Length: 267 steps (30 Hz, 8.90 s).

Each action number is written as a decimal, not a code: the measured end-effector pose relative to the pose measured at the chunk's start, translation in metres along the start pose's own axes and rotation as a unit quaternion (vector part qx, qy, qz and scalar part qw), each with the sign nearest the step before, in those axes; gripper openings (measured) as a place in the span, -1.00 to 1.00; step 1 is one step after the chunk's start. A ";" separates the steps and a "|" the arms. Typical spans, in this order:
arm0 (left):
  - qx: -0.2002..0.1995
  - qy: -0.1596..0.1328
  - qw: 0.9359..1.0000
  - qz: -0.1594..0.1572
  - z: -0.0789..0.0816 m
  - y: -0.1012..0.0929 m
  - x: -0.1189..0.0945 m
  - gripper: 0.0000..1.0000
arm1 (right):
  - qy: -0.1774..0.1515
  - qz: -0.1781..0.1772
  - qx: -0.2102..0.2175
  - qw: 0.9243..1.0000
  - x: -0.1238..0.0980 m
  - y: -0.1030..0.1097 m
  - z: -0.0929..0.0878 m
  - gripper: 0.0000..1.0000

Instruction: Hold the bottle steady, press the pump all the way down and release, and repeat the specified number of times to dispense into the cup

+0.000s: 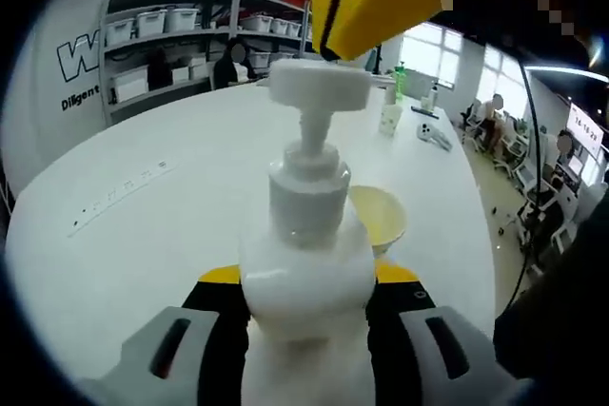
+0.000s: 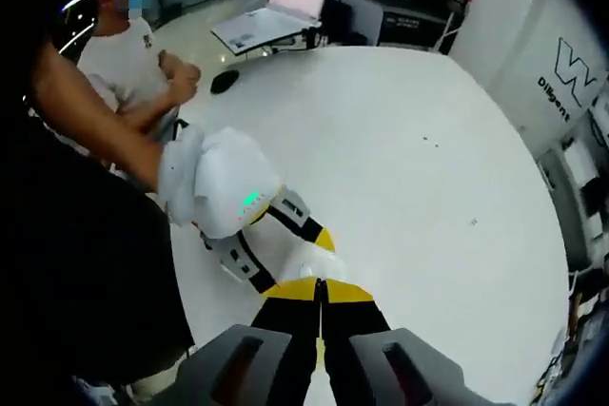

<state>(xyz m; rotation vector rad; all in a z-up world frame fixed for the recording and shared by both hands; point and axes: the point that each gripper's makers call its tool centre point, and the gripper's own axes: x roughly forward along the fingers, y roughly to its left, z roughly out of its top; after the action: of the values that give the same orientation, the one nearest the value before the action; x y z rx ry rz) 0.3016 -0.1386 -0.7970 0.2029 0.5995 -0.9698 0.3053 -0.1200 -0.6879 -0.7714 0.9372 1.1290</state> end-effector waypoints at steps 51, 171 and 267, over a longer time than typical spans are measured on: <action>0.090 0.014 0.993 -0.073 0.019 -0.005 -0.001 0.01 | 0.114 0.049 0.077 0.989 0.010 -0.002 -0.006 -1.00; 0.034 0.077 0.996 -0.012 0.005 0.004 -0.004 -0.09 | 0.173 0.030 0.062 0.983 0.008 -0.005 -0.005 -1.00; -0.018 0.009 0.998 0.056 0.005 0.007 -0.008 -0.11 | -0.025 0.025 0.134 0.990 -0.006 -0.009 0.001 -1.00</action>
<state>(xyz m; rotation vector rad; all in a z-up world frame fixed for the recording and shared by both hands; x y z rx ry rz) 0.3056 -0.1313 -0.7892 0.2113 0.6163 -0.8484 0.3134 -0.1239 -0.6813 -0.5011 1.0461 1.0348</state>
